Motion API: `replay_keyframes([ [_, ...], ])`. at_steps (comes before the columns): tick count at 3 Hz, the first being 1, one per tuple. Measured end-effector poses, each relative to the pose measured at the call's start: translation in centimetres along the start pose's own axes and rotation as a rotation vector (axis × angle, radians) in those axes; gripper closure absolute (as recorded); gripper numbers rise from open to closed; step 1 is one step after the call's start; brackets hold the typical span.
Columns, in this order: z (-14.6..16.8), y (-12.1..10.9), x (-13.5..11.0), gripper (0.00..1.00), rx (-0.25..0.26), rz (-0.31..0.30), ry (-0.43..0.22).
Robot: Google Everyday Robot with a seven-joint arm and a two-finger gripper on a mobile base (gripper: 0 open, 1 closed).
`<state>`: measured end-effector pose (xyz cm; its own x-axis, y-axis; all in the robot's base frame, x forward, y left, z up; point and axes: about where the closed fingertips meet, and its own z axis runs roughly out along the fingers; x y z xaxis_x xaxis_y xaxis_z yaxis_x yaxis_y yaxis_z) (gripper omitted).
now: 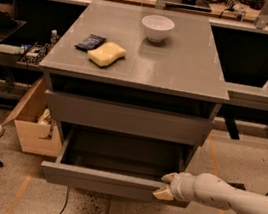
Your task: Open middle drawer
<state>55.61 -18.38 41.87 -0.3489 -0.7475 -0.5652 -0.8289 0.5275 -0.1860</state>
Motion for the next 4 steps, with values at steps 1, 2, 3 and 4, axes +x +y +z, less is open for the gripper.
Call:
replay_keyframes([
  [1, -0.06, -0.01, -0.04, 0.05, 0.000, 0.000, 0.000],
  [2, 0.03, 0.07, -0.08, 0.00, -0.002, 0.000, 0.000],
  [3, 0.02, 0.08, -0.05, 0.00, 0.008, -0.003, 0.006],
  [4, -0.07, 0.02, 0.24, 0.00, 0.040, -0.015, 0.053],
])
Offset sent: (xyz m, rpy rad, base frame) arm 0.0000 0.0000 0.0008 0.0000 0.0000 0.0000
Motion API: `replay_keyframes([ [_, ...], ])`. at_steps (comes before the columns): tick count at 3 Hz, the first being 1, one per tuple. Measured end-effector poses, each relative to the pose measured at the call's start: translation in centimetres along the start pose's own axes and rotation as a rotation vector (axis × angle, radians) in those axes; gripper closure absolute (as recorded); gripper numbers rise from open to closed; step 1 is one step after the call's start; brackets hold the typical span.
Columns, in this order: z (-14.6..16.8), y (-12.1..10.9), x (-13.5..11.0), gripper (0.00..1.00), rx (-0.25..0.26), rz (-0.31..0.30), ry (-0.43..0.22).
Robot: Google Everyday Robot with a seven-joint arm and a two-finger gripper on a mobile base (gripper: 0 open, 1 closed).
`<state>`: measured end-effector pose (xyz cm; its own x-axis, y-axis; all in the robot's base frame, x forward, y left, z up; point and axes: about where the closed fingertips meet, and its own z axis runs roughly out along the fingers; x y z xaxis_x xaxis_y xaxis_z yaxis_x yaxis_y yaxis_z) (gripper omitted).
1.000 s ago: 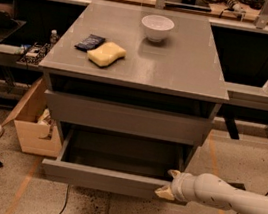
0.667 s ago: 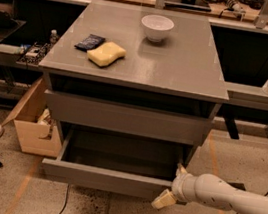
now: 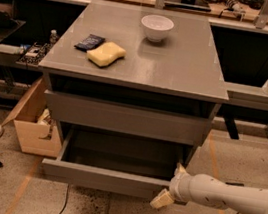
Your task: Open middle drawer
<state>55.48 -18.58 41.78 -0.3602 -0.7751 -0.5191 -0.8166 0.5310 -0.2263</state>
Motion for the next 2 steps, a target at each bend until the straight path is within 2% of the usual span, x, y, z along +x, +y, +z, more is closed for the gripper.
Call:
replay_keyframes([
  [1, 0.0, 0.6, -0.1, 0.00, 0.027, -0.044, 0.060],
  [2, 0.5, 1.8, -0.3, 0.00, 0.015, -0.091, 0.107],
])
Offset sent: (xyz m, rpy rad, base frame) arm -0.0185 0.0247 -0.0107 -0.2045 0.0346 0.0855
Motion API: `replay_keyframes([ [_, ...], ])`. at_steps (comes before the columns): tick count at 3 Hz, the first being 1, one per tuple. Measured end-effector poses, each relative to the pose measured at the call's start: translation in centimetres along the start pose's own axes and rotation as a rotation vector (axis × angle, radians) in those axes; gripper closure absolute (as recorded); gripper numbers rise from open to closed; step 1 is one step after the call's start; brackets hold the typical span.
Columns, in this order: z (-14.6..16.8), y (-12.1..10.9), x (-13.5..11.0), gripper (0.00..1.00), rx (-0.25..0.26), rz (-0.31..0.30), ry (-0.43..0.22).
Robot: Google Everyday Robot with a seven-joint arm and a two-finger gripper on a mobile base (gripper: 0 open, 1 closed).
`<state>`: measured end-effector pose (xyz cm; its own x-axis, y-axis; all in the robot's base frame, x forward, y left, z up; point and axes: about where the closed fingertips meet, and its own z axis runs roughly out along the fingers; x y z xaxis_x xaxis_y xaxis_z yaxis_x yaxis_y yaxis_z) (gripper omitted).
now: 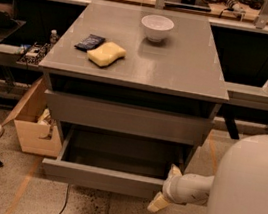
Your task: Open middle drawer
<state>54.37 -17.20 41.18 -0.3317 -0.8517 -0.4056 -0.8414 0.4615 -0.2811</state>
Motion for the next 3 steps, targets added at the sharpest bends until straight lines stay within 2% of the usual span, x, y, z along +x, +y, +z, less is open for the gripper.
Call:
replay_keyframes([
  [1, 0.36, 0.95, -0.49, 0.18, -0.024, -0.040, 0.021],
  [2, 0.29, 1.35, -0.92, 0.49, -0.055, -0.059, -0.008],
  [3, -0.64, 1.72, -0.11, 0.72, -0.073, -0.026, -0.048],
])
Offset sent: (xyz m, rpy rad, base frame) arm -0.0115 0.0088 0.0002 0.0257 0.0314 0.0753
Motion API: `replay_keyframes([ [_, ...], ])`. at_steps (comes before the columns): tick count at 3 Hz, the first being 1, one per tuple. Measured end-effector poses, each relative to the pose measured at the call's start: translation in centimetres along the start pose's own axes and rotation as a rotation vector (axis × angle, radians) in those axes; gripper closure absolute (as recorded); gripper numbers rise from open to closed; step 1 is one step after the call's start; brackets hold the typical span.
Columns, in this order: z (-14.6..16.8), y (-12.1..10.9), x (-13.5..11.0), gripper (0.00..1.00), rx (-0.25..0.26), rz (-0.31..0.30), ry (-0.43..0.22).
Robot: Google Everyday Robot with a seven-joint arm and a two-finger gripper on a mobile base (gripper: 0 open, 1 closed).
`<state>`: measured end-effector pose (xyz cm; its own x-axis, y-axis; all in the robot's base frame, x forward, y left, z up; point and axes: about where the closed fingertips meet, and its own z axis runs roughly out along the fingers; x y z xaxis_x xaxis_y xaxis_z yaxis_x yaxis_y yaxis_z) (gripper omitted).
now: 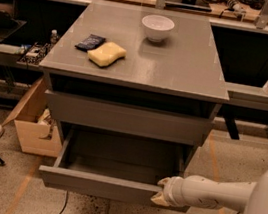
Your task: Open middle drawer
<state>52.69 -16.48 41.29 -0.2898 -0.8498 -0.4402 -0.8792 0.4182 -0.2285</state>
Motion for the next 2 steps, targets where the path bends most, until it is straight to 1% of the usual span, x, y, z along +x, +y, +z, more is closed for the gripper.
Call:
replay_keyframes([
  [1, -1.59, 1.27, 1.88, 0.95, -0.014, 0.072, -0.017],
  [2, -1.59, 1.28, 1.87, 1.00, -0.014, 0.072, -0.017],
])
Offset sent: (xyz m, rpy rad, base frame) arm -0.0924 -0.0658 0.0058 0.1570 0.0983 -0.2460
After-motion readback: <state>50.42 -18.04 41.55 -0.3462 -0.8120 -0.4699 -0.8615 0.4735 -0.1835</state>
